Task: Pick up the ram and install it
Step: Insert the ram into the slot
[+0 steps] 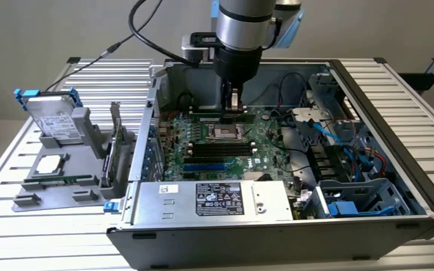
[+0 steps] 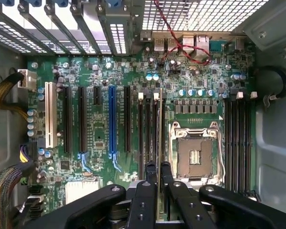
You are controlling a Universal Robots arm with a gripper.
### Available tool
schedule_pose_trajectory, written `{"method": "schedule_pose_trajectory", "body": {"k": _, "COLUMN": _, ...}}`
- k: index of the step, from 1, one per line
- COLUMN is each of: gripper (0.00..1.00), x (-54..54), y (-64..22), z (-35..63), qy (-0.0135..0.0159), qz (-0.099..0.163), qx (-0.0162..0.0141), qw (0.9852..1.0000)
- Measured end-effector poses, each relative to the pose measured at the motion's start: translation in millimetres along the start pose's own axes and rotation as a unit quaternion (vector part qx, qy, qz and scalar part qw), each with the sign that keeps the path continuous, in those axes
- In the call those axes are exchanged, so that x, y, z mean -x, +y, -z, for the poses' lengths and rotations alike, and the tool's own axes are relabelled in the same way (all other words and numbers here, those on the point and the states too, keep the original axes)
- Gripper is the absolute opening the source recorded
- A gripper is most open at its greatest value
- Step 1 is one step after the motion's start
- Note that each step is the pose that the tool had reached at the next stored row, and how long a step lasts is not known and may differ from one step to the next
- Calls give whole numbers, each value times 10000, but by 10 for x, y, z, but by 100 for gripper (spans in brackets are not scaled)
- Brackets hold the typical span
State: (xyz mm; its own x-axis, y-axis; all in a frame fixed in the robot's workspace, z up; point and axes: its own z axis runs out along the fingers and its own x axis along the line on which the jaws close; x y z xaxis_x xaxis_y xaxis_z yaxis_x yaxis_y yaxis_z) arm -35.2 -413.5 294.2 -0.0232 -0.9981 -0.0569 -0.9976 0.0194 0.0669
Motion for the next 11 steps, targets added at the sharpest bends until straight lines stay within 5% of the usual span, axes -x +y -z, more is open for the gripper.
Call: {"method": "schedule_pose_trajectory", "body": {"k": 11, "gripper": 15, "x": 28, "y": -5, "z": -195, "qy": -1, "qz": 9, "qx": -60, "qw": 10000}}
